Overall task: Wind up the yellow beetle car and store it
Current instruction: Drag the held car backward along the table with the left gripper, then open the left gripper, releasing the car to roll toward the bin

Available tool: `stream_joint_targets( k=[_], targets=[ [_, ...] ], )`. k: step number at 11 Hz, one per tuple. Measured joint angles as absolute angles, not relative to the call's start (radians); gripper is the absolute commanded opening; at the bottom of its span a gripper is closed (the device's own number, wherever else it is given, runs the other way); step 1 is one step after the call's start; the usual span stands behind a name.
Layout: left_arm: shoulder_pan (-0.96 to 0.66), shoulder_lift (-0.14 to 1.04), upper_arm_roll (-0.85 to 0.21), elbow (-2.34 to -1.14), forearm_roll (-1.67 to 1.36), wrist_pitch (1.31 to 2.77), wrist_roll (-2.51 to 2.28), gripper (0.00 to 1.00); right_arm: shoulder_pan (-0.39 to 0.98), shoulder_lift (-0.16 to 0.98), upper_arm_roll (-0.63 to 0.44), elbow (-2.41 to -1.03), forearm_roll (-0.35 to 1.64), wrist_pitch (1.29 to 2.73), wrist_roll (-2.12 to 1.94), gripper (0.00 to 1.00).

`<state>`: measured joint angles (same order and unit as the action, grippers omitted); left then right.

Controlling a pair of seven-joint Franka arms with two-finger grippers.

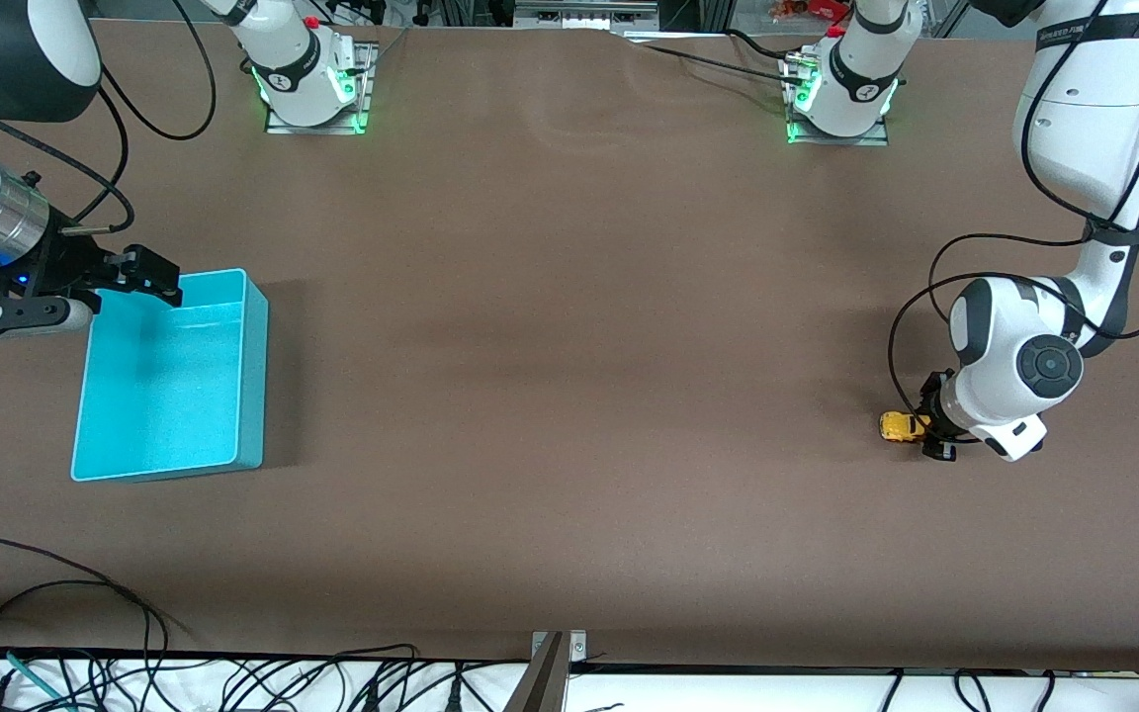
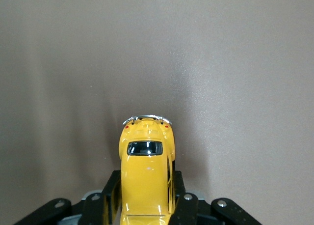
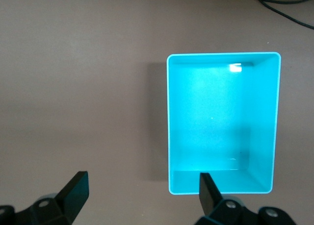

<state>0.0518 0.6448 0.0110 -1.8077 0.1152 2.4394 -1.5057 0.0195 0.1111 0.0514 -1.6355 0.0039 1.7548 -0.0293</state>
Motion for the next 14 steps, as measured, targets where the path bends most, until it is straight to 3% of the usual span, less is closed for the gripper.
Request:
stream_joint_targets(
  k=[1,3,4,14],
  targets=[
    [0.052,0.645,0.011,-1.807,0.115,2.439,-1.506,0.0,0.019,0.111,0.051,-1.636,0.004,1.755,-0.029,1.0],
    [0.052,0.647,0.011,-1.803,0.115,2.435,-1.506,0.51,0.019,0.111,0.051,-1.635,0.004,1.755,-0.029,1.0],
    [0.052,0.649,0.012,-1.799,0.115,2.429,-1.506,1.0,0.019,0.111,0.051,-1.635,0.004,1.755,-0.029,1.0],
    [0.055,0.726,0.02,-1.745,0.115,2.423,-1.528,1.0,0.02,0.111,0.051,-1.635,0.004,1.755,-0.029,1.0]
  ],
)
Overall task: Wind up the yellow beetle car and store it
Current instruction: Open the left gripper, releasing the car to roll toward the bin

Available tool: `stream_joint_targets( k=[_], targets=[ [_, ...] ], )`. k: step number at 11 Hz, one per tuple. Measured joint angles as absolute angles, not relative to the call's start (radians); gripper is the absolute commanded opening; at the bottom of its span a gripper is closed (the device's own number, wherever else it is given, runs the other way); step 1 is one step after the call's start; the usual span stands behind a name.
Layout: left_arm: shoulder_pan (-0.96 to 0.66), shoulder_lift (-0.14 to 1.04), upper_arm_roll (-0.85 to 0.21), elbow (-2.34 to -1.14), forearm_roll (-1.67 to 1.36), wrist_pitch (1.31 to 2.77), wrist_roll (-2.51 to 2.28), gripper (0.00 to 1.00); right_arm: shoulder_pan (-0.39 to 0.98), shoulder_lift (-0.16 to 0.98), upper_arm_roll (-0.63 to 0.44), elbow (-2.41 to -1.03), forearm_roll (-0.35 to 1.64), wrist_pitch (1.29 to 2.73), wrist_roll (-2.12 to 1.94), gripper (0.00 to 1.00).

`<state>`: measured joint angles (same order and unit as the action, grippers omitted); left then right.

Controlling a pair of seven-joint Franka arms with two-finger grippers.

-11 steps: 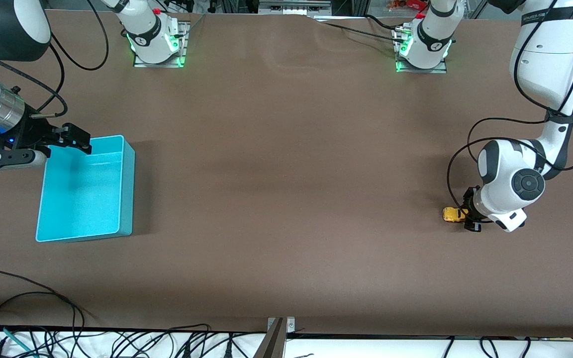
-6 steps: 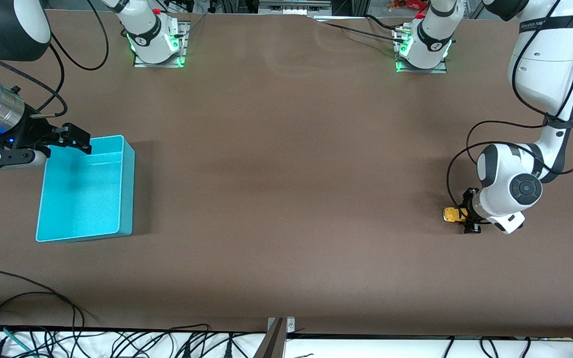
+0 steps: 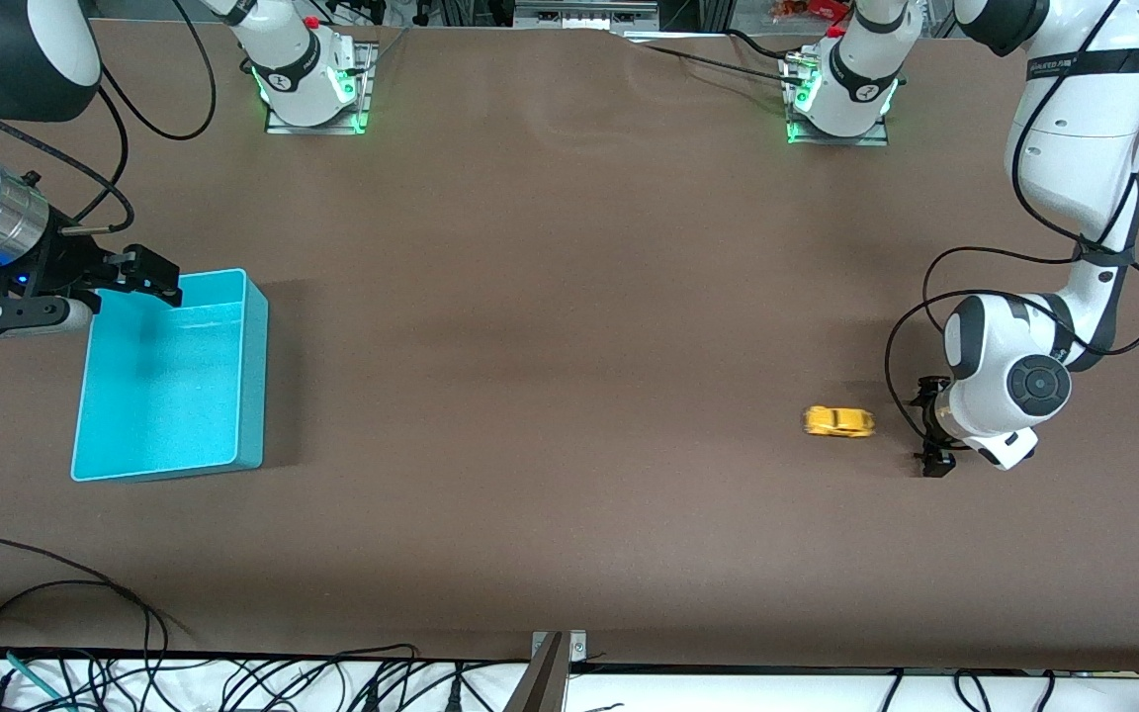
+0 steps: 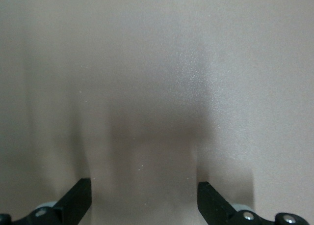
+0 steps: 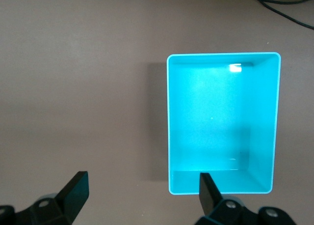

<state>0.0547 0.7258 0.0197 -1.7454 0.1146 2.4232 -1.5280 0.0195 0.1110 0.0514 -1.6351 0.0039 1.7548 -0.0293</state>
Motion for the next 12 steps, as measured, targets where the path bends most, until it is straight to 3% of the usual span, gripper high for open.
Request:
stream_joint_targets(
  k=[3,6,12],
  targets=[
    [0.054,0.725,0.018,-1.723,0.115,2.375,-1.528,1.0,0.02,0.111,0.051,-1.635,0.004,1.755,-0.029,1.0],
    [0.054,0.695,0.011,-1.663,0.092,2.221,-1.446,1.0,0.02,0.111,0.051,-1.635,0.004,1.755,-0.029,1.0],
    [0.054,0.519,0.01,-1.616,0.019,1.984,-1.151,1.0,0.02,0.111,0.051,-1.634,0.004,1.755,-0.029,1.0]
  ],
)
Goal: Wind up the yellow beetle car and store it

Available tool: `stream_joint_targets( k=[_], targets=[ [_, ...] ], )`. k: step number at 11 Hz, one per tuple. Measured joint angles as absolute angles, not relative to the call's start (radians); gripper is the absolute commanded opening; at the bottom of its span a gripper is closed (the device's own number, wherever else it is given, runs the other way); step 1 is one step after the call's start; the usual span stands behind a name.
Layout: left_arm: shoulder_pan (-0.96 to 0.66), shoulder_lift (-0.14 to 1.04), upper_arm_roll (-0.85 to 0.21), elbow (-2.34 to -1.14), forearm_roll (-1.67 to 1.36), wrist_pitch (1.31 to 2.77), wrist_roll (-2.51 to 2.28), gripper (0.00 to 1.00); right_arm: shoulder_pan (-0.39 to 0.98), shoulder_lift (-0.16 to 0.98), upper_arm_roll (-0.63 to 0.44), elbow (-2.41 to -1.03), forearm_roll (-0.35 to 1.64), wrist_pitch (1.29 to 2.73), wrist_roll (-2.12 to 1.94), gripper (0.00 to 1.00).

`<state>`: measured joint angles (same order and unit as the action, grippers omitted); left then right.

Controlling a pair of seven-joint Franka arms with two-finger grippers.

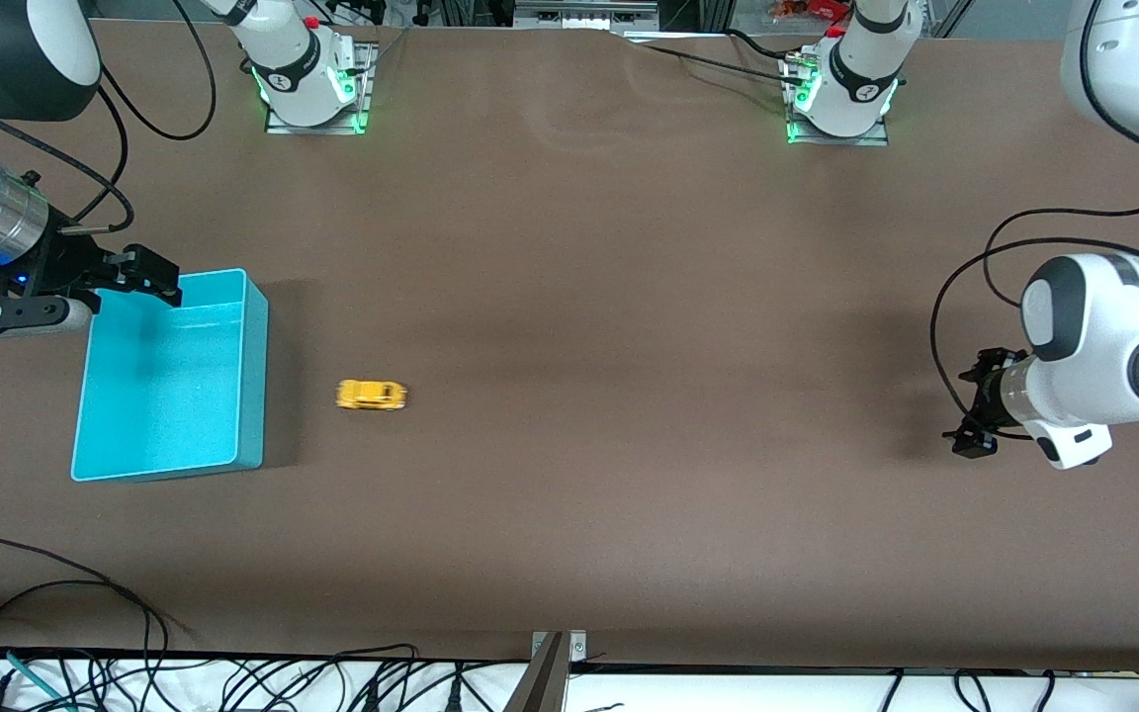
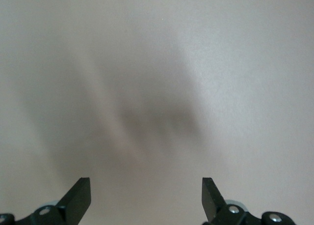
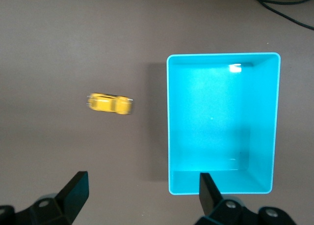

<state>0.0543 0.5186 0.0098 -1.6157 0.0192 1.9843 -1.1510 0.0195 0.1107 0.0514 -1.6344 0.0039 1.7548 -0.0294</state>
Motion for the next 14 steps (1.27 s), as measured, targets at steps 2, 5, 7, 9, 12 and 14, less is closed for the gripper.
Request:
stream_joint_targets(
  k=[2,5,7,9,12,14],
  targets=[
    [0.053,0.486,0.007,-1.586,0.018,1.896,-1.027,1.0,0.02,0.111,0.051,-1.634,0.004,1.755,-0.029,1.0],
    [0.051,0.459,0.0,-1.535,0.007,1.805,-0.835,1.0,0.02,0.111,0.051,-1.634,0.004,1.755,-0.029,1.0],
    [0.051,0.444,0.001,-1.484,-0.008,1.713,-0.657,1.0,0.02,0.111,0.052,-1.634,0.004,1.755,-0.029,1.0],
    [0.051,0.406,0.0,-1.444,-0.009,1.627,-0.503,1.0,0.02,0.11,0.052,-1.634,0.004,1.755,-0.029,1.0],
    [0.05,0.332,-0.044,-1.436,-0.011,1.57,-0.378,1.0,0.024,0.108,0.056,-1.632,0.004,1.755,-0.029,1.0],
    [0.046,0.298,-0.076,-1.436,-0.011,1.535,-0.328,1.0,0.018,0.11,0.053,-1.632,0.004,1.755,-0.029,1.0]
  ],
)
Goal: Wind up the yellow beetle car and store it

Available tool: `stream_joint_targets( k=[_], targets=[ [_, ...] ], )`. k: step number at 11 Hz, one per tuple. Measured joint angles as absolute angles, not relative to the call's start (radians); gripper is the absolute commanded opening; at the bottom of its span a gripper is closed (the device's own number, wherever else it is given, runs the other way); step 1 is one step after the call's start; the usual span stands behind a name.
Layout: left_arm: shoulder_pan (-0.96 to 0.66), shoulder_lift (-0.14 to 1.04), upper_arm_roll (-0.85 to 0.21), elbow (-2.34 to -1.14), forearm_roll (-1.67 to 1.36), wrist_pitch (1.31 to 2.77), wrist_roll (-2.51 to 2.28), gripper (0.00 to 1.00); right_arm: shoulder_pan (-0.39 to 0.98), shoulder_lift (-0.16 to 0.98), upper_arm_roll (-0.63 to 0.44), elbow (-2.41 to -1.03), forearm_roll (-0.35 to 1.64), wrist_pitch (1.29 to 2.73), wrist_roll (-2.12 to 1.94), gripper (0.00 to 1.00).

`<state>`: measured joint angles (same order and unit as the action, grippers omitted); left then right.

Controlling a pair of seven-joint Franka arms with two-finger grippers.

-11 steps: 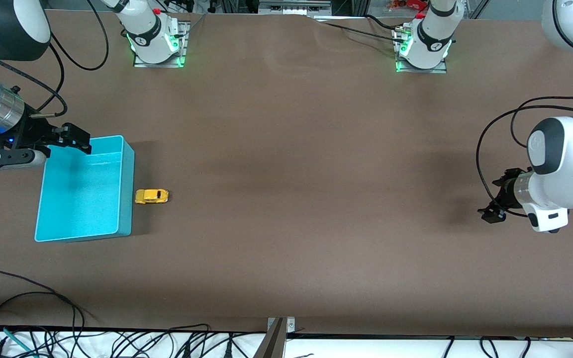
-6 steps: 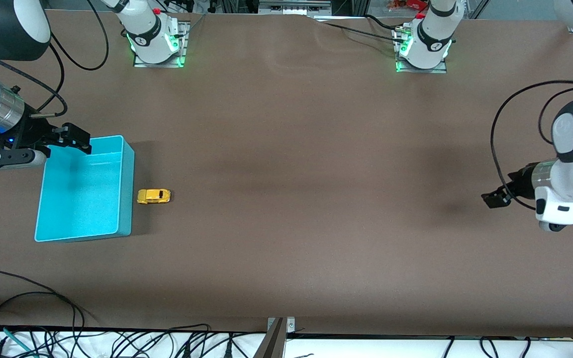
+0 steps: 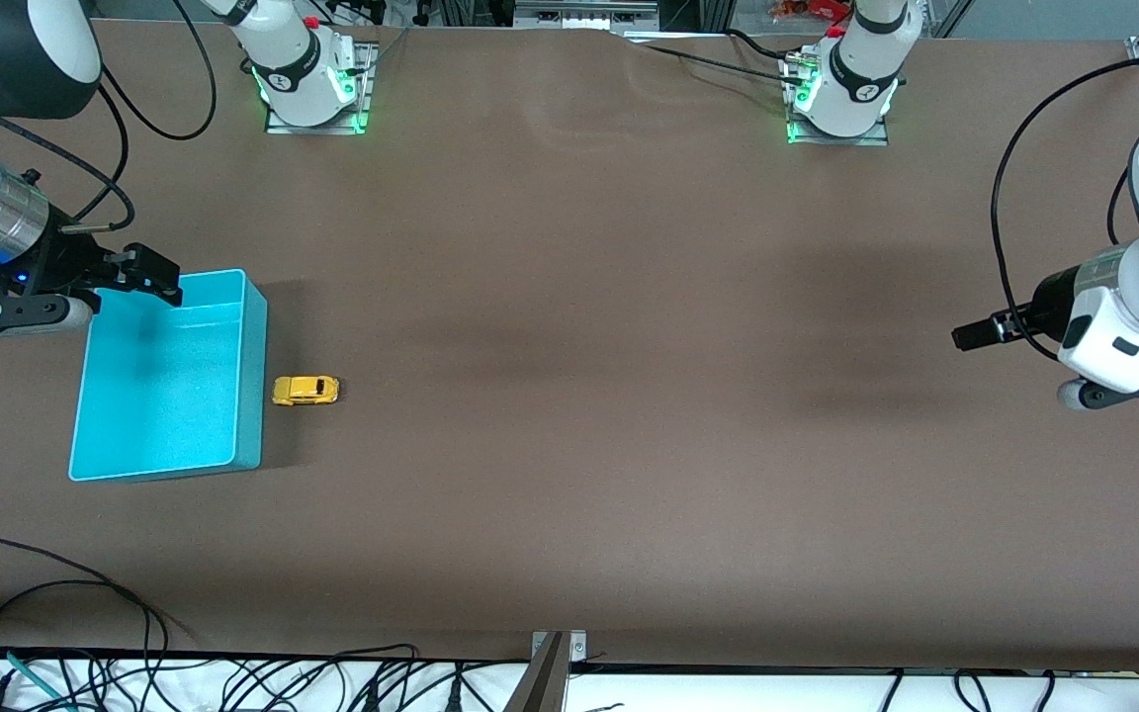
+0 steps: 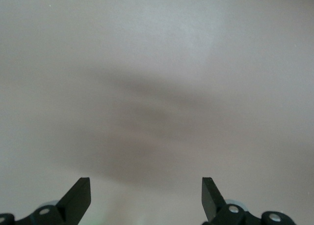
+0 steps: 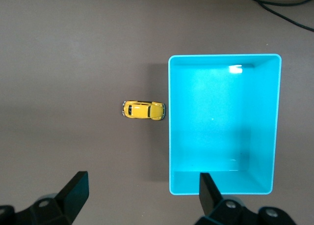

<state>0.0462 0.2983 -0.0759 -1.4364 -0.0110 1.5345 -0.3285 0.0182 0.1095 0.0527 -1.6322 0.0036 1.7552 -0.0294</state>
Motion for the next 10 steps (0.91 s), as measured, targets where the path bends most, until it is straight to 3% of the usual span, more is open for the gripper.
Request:
stream_joint_targets(
  k=[4,10],
  targets=[
    [0.053,0.242,-0.076,-1.485,-0.011,1.521,-0.215,1.0,0.014,0.118,0.052,-1.633,0.004,1.755,-0.029,1.0],
    [0.059,0.178,-0.069,-1.6,-0.011,1.616,-0.156,1.0,0.018,0.143,0.056,-1.636,0.003,1.693,-0.068,1.0]
  ],
)
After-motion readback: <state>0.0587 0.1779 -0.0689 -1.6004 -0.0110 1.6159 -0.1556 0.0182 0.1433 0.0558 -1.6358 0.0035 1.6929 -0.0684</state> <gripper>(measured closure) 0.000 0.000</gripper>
